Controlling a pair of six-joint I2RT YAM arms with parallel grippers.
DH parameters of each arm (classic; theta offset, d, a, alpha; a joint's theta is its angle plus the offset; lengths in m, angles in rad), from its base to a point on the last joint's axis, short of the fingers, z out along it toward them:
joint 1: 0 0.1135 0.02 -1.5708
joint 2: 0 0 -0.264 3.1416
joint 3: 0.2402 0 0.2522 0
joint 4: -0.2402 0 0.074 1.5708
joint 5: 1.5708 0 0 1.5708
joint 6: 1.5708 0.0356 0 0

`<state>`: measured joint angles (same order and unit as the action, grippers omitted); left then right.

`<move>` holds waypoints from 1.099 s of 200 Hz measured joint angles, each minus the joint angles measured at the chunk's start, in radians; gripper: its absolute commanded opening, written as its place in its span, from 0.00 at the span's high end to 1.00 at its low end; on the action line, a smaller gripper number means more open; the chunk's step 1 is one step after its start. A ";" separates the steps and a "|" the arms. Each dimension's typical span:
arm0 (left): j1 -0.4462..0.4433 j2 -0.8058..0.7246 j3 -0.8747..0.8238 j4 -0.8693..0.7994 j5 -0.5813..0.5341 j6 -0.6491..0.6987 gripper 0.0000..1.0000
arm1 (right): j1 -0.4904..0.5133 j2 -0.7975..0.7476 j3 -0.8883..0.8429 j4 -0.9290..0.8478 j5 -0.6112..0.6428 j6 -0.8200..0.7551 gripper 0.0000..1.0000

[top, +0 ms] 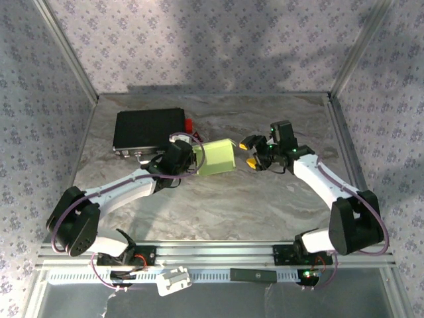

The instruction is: Fold the paper box

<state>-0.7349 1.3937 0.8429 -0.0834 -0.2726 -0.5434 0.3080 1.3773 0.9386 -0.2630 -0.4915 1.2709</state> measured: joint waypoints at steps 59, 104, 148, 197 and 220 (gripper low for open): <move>0.000 -0.002 0.001 -0.004 0.000 0.000 0.98 | -0.060 0.117 0.163 -0.020 -0.034 -0.035 0.46; 0.000 -0.006 0.008 -0.006 0.000 0.000 0.98 | -0.066 0.262 0.372 -0.055 -0.062 -0.096 0.43; 0.000 -0.006 0.023 -0.010 0.000 0.000 0.98 | 0.000 0.294 0.370 -0.059 -0.084 -0.101 0.43; 0.000 -0.006 0.028 -0.011 0.000 0.000 0.98 | 0.018 0.290 0.301 -0.039 -0.085 -0.079 0.43; -0.001 -0.006 0.030 -0.011 0.000 0.000 0.98 | 0.027 0.290 0.294 -0.018 -0.085 -0.060 0.43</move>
<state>-0.7357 1.3872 0.8726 -0.0948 -0.2726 -0.5430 0.3347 1.6672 1.2331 -0.2810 -0.5770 1.2114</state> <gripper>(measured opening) 0.045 0.569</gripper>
